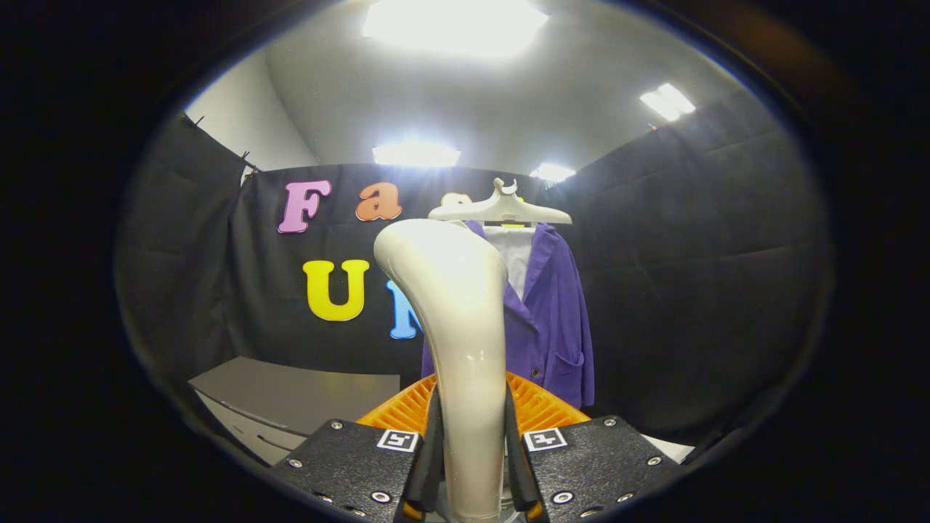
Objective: Iron the clothes twice with a garment steamer, once on the left side and once on the right side.
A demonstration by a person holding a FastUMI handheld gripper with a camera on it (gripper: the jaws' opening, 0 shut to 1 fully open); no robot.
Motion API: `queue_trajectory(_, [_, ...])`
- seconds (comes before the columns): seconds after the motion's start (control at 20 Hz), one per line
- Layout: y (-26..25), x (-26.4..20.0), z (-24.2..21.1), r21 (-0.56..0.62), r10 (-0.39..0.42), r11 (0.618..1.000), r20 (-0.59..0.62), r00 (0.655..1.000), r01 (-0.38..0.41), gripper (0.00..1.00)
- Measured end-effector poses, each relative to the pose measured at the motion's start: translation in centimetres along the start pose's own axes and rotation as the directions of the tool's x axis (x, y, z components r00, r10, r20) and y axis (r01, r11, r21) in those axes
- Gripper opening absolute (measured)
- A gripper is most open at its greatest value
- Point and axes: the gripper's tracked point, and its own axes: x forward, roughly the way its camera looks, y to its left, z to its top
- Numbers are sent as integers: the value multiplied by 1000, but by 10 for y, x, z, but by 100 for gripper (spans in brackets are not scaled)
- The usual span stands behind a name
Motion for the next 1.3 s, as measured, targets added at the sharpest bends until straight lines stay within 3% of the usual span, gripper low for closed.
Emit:
queue_trajectory(0.35, [-8, 75, 37, 10, -50, 999, 48, 998, 50, 38])
queue_trajectory(0.75, [-20, 165, 50, 14, -119, 993, 60, 991, 119, 38])
queue_trajectory(1.3, [-22, 252, 2, -38, -146, 989, -24, 989, 145, 38])
